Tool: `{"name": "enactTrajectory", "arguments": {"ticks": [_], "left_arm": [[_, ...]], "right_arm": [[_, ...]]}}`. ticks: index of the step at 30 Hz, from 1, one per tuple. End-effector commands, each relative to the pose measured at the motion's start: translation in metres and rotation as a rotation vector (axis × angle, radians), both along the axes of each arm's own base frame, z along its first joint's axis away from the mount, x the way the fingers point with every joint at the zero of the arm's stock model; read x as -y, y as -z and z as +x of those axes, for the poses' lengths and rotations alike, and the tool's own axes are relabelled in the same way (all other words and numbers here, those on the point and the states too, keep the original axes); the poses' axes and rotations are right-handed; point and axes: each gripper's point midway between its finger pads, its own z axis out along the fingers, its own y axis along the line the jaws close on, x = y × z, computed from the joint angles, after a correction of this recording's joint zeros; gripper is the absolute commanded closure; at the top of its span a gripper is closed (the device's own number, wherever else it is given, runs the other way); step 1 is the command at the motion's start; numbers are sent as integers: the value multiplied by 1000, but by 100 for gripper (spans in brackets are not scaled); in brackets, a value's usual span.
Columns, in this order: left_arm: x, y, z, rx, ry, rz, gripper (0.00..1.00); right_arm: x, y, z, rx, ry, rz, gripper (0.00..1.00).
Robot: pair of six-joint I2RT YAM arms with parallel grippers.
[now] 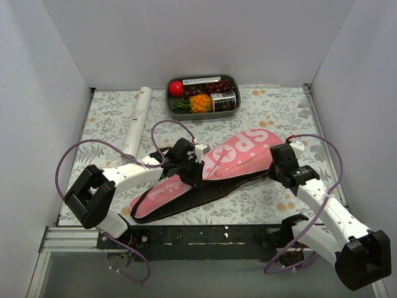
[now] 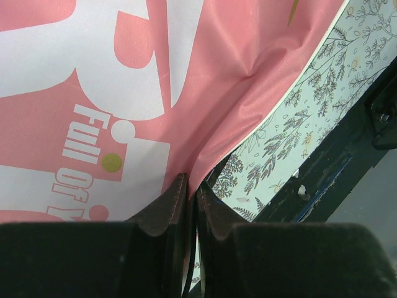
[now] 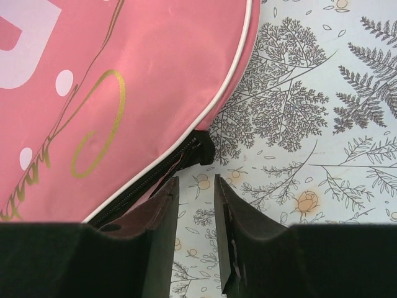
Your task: Pack up the badminton gear
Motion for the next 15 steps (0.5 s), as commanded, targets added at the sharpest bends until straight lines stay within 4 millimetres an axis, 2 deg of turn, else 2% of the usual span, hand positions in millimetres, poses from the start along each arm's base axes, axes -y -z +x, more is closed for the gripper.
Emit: {"name": "enactTrajectory", "arguments": {"ticks": [1,6,15], "left_arm": [[-1,-11,0,18,-2,-12,92],[-1,-10,0,11,3,-8,93],[-1,-11,-2,10,7,-13,93]], "right_arm": [[-4,-3,14,38,14,17,64],[-5,7,14,31,28,32,72],[-1,18,18,36,61,21,75]]}}
